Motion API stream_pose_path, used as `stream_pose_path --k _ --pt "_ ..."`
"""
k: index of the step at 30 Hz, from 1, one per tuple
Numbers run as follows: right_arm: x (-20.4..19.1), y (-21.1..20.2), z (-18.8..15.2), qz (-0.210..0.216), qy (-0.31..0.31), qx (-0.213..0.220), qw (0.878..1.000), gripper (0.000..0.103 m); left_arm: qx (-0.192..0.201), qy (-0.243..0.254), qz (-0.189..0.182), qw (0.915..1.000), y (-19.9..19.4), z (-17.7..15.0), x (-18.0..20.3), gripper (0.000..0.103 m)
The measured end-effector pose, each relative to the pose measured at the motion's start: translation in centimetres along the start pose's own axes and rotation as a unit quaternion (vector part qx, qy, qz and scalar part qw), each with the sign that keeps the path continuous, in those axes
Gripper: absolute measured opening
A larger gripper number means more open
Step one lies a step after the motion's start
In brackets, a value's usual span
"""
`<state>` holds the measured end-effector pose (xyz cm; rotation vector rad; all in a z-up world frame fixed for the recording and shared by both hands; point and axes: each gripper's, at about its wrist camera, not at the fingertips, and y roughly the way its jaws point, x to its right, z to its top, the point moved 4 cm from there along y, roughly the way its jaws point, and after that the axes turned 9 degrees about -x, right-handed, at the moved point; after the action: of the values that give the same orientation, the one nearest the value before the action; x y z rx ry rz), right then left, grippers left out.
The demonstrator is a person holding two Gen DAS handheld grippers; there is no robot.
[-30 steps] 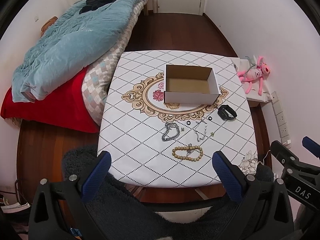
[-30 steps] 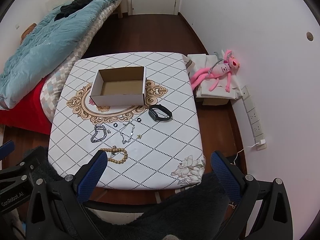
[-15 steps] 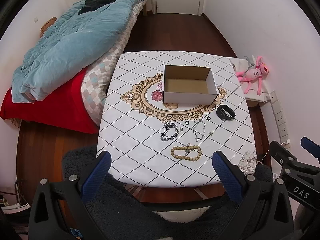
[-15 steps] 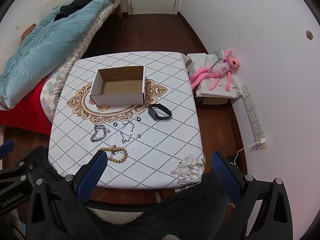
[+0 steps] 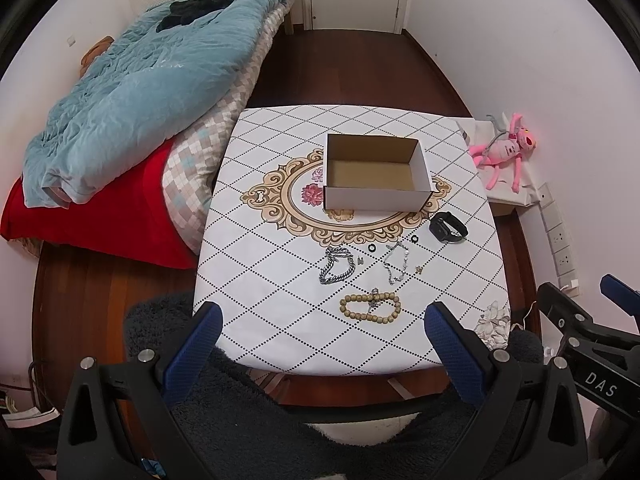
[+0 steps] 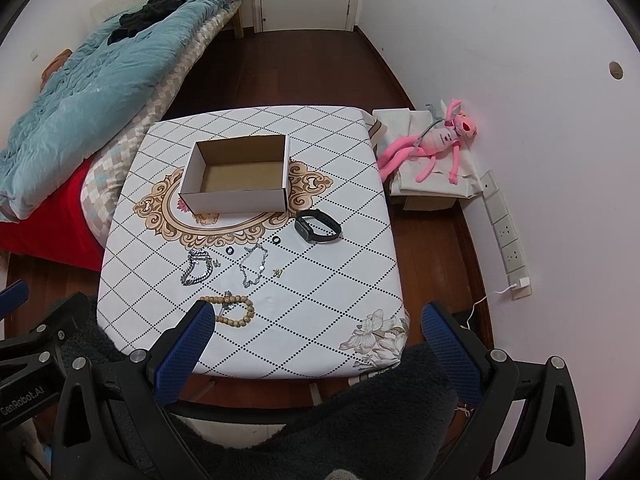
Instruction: Organize jewelry
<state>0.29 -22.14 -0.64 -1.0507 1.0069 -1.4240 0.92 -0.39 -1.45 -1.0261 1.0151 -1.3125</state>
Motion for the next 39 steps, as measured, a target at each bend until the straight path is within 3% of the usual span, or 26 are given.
stream_pose_path --k 27,33,39 --pt "0.4 -0.3 0.1 -0.001 0.004 -0.001 1.000 0.103 0.001 0.005 0.001 1.0000 -0.1 0.4 0.6 0.103" --pt "0.0 2.7 0.7 0.003 0.003 -0.027 1.000 0.103 -0.002 0.009 0.048 0.9988 4.5 1.4 -0.9 0.103" --pt "-1.9 10.1 0.9 0.003 -0.008 -0.079 0.997 0.103 -0.049 0.011 0.076 0.9959 11.2 1.5 -2.7 0.103"
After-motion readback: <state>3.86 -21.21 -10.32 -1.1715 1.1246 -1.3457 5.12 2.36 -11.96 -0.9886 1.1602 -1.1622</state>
